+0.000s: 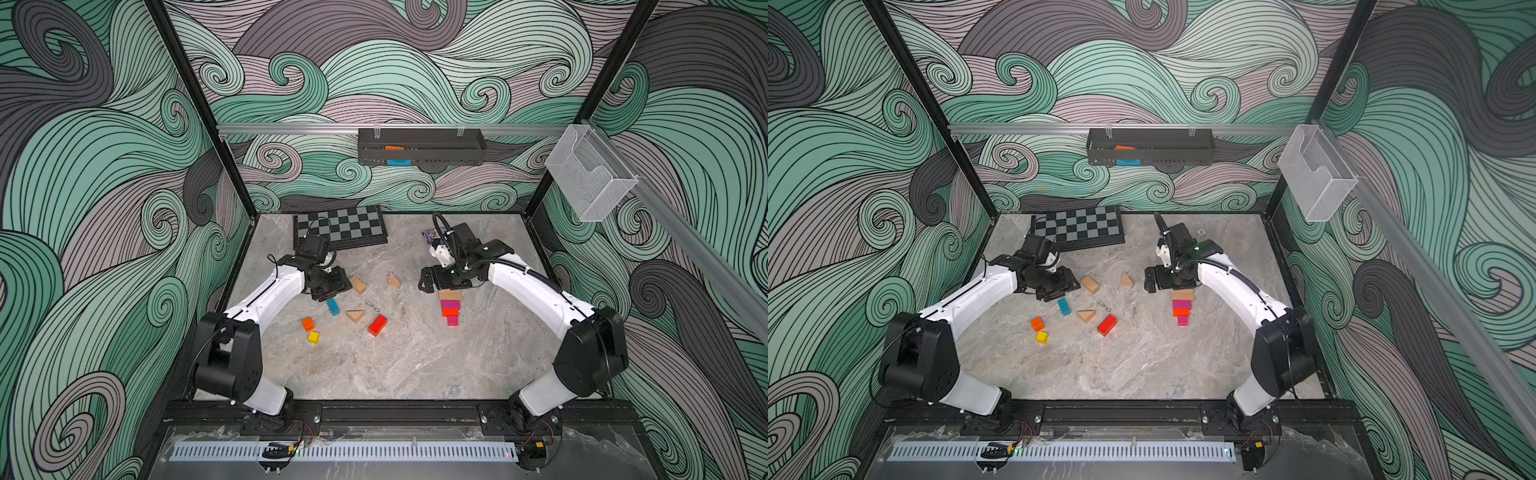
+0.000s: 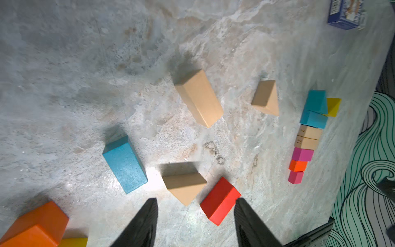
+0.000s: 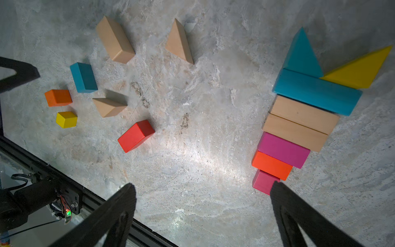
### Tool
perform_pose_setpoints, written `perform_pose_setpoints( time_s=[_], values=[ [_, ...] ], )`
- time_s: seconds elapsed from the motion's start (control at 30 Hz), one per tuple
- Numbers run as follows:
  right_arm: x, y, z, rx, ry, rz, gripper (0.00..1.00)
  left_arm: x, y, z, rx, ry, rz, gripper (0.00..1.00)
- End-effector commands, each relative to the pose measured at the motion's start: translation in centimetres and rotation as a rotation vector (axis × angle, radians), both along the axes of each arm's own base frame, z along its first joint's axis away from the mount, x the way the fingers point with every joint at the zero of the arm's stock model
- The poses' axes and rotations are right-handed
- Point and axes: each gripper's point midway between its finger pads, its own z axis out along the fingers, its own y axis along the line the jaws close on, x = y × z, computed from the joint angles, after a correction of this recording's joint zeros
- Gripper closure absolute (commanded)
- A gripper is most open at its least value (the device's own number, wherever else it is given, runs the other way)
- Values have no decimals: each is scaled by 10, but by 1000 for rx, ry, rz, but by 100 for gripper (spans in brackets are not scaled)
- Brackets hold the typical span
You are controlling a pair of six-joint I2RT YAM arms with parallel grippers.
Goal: Assemble a carrot with building blocks
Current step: Pick up the building block from the center of the board.
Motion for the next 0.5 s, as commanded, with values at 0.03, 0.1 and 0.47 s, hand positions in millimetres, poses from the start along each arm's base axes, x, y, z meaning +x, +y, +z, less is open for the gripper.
perform_pose_setpoints(
  time_s=[0.03, 0.1, 0.47],
  values=[
    [11, -4, 10, -54, -20, -2, 1, 34, -16, 12, -57, -65, 29, 42],
    [13, -5, 14, -58, -34, -1, 1, 48, -29, 14, -58, -85, -2, 44],
    [25, 9, 7, -35, -9, 34, 8, 64, -70, 16, 21, -107, -126, 46]
  ],
)
